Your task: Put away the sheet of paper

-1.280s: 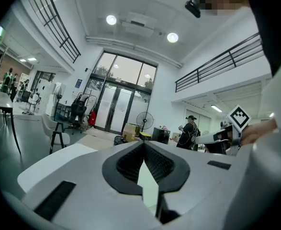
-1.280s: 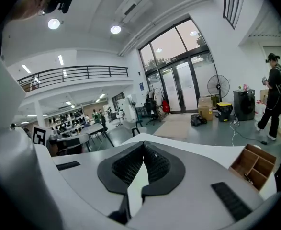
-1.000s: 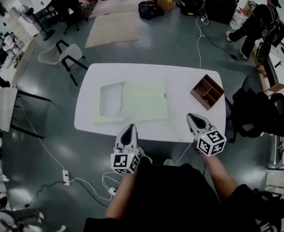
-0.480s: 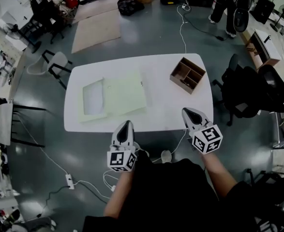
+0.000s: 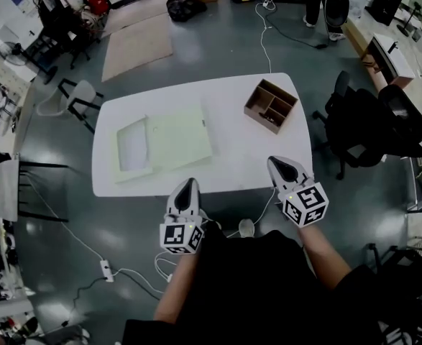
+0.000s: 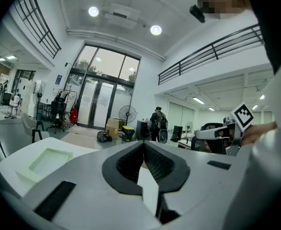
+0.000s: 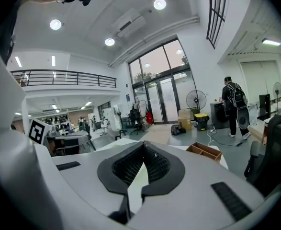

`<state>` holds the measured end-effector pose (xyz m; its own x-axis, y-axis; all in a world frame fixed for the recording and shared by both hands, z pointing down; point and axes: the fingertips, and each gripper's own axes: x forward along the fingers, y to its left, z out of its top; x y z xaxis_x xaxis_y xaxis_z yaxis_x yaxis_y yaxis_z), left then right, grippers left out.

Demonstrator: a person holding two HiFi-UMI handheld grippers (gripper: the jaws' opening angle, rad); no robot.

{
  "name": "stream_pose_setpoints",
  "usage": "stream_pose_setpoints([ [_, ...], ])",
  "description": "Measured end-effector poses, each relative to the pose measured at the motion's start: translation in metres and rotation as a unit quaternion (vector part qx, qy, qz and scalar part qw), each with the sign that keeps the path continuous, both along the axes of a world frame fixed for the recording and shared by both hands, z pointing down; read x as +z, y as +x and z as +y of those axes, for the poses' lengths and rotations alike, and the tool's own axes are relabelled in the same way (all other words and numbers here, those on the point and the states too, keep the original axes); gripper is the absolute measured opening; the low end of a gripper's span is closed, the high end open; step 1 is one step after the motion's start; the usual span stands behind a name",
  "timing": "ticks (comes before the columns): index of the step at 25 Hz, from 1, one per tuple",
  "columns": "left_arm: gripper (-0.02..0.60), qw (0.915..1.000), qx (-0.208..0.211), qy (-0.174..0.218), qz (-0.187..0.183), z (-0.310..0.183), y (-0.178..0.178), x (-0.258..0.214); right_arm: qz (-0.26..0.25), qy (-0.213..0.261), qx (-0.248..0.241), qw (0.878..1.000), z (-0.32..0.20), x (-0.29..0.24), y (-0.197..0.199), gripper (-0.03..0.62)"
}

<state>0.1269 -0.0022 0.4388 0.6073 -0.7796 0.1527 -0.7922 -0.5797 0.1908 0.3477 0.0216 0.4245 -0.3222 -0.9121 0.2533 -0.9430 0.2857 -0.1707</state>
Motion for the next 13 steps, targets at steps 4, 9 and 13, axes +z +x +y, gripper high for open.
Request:
stream_pose_setpoints([
  [4,0.003,1.0000,-0.001,0.001,0.003,-0.002,0.003,0.001,-0.010,-0.002,-0.001,1.000,0.000,0.002,0.002,-0.002],
  [9,0.003,1.0000,-0.003,0.001,0.004,-0.004,0.001,0.001,-0.016,-0.009,-0.009,1.000,0.000,0.004,-0.003,-0.002],
  [13,0.003,1.0000,-0.005,-0.006,0.004,-0.003,-0.005,0.007,-0.012,-0.013,-0.012,1.000,-0.001,0.006,-0.008,-0.002],
])
